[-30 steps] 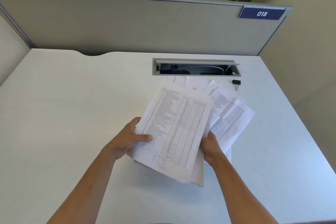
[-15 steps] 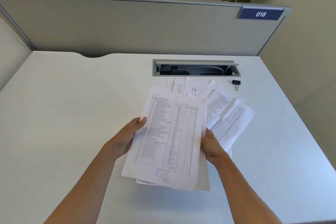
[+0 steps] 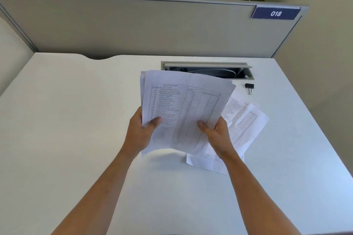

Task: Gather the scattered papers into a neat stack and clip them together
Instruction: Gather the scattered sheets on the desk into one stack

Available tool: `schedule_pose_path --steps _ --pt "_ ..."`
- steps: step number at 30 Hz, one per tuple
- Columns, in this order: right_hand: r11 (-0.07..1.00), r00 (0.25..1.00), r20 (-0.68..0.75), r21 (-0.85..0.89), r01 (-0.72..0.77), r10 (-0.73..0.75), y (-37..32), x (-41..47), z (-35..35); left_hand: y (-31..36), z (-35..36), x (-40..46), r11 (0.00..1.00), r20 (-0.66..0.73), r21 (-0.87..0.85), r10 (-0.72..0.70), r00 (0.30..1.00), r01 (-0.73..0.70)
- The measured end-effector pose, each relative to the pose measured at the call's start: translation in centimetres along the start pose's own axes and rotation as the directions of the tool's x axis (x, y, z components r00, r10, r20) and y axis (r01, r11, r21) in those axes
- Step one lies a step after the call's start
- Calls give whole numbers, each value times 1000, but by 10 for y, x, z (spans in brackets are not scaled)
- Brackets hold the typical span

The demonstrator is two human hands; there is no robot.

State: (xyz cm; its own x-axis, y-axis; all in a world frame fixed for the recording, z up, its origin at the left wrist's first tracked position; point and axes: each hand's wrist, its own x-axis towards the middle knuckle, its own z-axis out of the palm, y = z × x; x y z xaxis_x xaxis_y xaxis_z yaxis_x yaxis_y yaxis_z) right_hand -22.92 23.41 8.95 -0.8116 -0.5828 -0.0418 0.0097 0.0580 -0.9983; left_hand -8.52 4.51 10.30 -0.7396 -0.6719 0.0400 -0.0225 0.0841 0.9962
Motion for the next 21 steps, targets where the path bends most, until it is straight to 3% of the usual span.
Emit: schedule_pose_path --steps 5,8,11,14,18,20,21 --pt "998 997 -54 -29 49 -50 -3 1 12 0 -3 -9 995 -99 -98 20 995 -29" --pt "999 999 -40 -47 -3 1 10 -4 17 -15 -7 -16 977 -46 -202 -72 996 62" --pt "998 999 -41 -49 -37 35 22 -9 18 -27 -4 -20 979 -6 -134 -154 988 151" --pt "995 999 -26 -83 -48 46 26 -8 17 -30 4 -20 992 -42 -20 -124 991 123" --pt "991 999 10 -122 -51 53 29 -3 2 -32 4 -13 991 -114 -10 -130 985 130" --pt "988 989 -114 -113 -108 96 33 -1 -11 -34 0 -9 987 -112 -32 -159 981 157" --pt "980 964 -240 -132 -149 114 36 -1 -18 -36 -3 -7 984 -114 -44 -178 977 174"
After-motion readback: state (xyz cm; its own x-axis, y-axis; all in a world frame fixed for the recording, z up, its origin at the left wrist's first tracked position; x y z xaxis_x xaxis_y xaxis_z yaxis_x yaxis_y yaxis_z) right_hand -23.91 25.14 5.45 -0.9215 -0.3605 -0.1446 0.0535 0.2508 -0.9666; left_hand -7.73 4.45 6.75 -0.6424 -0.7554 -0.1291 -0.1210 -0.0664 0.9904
